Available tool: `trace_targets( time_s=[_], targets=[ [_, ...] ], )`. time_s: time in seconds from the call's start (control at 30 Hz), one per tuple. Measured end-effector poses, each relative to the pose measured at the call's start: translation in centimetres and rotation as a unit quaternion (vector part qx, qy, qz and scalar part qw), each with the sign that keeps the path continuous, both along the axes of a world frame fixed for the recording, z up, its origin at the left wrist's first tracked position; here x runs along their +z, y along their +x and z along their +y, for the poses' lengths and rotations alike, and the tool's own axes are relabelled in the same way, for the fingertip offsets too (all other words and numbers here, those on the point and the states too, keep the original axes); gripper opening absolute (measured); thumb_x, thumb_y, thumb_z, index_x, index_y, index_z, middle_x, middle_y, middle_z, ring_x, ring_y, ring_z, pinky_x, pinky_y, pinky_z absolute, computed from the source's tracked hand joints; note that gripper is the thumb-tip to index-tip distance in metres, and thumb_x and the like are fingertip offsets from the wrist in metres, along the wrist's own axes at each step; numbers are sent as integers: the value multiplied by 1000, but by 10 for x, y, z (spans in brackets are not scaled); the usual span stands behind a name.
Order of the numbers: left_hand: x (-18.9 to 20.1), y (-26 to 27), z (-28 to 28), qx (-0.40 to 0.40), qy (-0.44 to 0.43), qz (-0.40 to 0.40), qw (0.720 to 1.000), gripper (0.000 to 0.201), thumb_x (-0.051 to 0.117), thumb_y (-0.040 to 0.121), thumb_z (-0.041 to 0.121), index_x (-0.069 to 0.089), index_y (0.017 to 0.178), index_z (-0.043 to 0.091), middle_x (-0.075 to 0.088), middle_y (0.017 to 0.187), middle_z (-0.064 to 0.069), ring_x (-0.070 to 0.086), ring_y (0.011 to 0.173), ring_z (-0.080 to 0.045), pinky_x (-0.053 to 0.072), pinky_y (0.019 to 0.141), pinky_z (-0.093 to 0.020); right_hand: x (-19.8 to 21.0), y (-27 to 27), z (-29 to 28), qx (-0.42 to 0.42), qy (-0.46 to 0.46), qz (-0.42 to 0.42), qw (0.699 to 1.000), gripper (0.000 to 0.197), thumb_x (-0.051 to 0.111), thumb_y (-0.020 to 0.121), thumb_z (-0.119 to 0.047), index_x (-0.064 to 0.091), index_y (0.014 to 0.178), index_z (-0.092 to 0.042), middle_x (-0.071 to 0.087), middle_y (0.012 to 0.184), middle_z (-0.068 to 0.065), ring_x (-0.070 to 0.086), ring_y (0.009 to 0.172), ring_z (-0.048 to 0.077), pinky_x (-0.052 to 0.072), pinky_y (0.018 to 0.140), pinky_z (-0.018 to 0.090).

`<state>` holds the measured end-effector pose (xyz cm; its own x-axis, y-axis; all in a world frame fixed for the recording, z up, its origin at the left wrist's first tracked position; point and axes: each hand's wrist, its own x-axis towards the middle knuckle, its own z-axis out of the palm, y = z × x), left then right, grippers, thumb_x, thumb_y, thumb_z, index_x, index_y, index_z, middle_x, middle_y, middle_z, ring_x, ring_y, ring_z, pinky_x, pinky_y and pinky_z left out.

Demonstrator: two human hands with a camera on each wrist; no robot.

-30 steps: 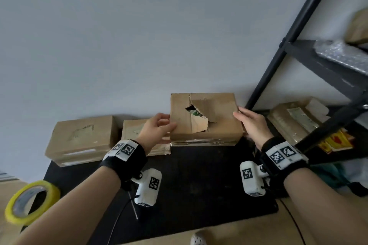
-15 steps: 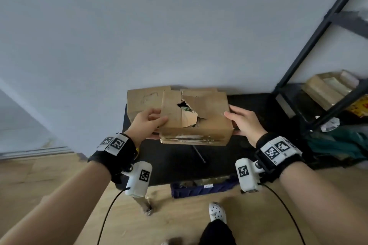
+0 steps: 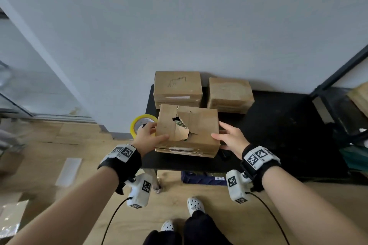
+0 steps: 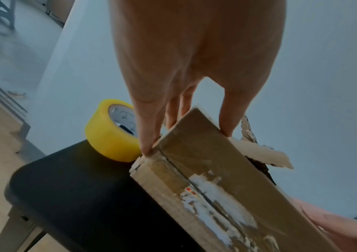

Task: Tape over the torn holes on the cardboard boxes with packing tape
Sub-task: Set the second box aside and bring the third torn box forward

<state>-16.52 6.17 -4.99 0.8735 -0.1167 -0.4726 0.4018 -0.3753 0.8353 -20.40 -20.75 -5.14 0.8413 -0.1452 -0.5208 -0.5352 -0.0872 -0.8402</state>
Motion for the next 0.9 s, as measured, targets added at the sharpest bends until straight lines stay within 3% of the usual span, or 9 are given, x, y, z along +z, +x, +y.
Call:
trace_targets(
  time_s=[0.1,0.27,0.4,0.6,0.67,0.77,0.83,0.9],
  targets=[
    [-10,3,-8,-3,20,-13,1000,65,75,77,22,42,132,11,55,125,-5,54,112,-18,50,94,-41,-12,10,-4,11,-6,2,1000,67,67,86,-6,40,144,-23,65,116,4,63,105,19,50,95,45],
    [-24,11,-19,3,29,-6,1000,71,73,79,19,34,137,11,51,131,-6,51,106,-13,47,94,-33,-27,21,-12,20,-19,-1,1000,69,69,84,-6,40,144,-24,62,122,5,59,112,21,50,96,42],
    [-35,15,-24,2,44,-14,999,78,73,78,22,29,141,12,47,139,-6,49,121,-18,43,99,-31,-32,29,-16,30,-49,-15,998,71,71,83,-11,39,144,-27,57,130,3,54,119,21,46,102,47],
    [-48,11,-18,-59,130,-80,987,76,65,85,28,20,146,22,33,149,-3,39,132,-20,38,105,-35,-34,31,-8,90,-152,-58,983,70,64,90,-16,27,149,-22,40,146,1,38,134,18,35,109,33],
    [-47,5,-16,-111,175,-176,962,68,59,90,25,22,146,26,18,156,2,29,136,-16,31,107,-32,-35,29,-5,105,-221,-98,965,71,61,92,-18,22,151,-19,27,155,1,25,143,17,24,116,33],
    [-48,-4,-15,-252,237,-342,874,51,46,94,25,31,142,32,20,155,-3,22,142,-23,23,114,-41,-34,27,4,193,-308,-184,913,72,58,94,-19,17,152,-19,8,160,0,1,147,11,9,120,35],
    [-54,-5,-15,-308,272,-349,842,49,37,94,30,32,142,35,20,155,-4,16,144,-24,19,115,-49,-34,25,13,262,-353,-202,875,72,59,93,-25,18,152,-20,1,161,1,-6,147,13,4,120,41],
    [-58,-1,-16,-313,282,-317,850,50,40,95,25,30,143,37,15,157,-2,8,146,-23,19,114,-54,-38,23,21,255,-382,-185,869,76,61,91,-31,17,152,-22,-9,161,3,-11,147,19,2,119,44]
  ],
)
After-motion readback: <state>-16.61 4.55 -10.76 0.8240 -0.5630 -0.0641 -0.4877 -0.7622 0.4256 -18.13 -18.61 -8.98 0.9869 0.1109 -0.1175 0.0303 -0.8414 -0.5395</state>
